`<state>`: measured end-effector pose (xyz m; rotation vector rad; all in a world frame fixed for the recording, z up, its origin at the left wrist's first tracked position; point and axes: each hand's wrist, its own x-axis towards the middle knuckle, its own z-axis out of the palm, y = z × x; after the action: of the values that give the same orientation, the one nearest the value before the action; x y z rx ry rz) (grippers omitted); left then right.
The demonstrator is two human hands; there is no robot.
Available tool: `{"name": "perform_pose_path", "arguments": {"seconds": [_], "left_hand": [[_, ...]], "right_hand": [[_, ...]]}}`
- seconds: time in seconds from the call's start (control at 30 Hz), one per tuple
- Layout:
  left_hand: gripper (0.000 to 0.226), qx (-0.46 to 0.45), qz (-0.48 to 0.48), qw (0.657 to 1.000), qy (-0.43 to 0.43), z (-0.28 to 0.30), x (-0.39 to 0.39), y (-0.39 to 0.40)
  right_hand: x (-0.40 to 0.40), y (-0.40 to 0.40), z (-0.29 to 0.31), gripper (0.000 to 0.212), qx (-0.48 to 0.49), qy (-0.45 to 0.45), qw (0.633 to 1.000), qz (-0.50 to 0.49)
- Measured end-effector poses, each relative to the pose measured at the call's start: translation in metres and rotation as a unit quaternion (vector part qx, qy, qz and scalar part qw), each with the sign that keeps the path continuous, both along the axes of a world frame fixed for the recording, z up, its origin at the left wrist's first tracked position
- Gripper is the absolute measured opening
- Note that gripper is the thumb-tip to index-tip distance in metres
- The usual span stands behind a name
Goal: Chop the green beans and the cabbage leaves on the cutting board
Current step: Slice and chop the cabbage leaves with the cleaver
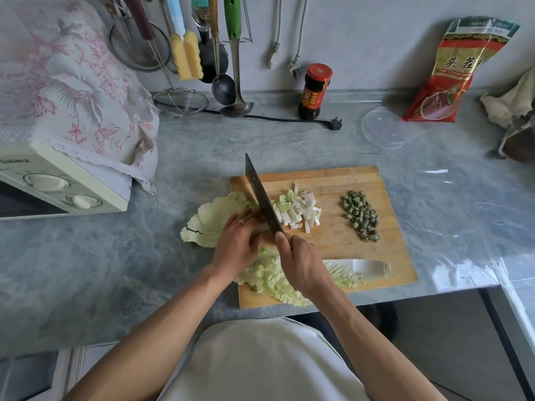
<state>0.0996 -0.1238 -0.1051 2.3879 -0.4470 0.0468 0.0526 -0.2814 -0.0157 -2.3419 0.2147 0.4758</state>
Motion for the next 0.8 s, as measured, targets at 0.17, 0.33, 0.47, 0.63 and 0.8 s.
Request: {"name": "perform_pose_path", "arguments": {"seconds": [0.17,0.33,0.47,0.63,0.8], "left_hand": [[0.032,0.013,0.003,1.000,0.023,0.000,-0.002,0.001],[0.029,0.016,-0.010,1.000,0.017,0.002,0.001,0.006],[0.031,0.018,-0.016,1.000,0.010,0.001,0.002,0.008],[0.030,0.022,0.000,1.000,0.007,-0.001,0.002,0.004],[0.021,0.029,-0.023,0.999,-0.001,0.002,0.010,-0.002]], "right_hand": [[0.013,0.005,0.004,0.048,0.082,-0.017,0.995,-0.048],[0.003,0.000,0.002,0.053,0.179,0.011,0.975,-0.128],[-0.003,-0.005,0.003,0.055,0.206,0.011,0.967,-0.153],[-0.003,-0.016,0.014,0.053,0.194,0.018,0.971,-0.140],[-0.006,-0.017,0.020,0.051,0.184,0.006,0.975,-0.124]]}}
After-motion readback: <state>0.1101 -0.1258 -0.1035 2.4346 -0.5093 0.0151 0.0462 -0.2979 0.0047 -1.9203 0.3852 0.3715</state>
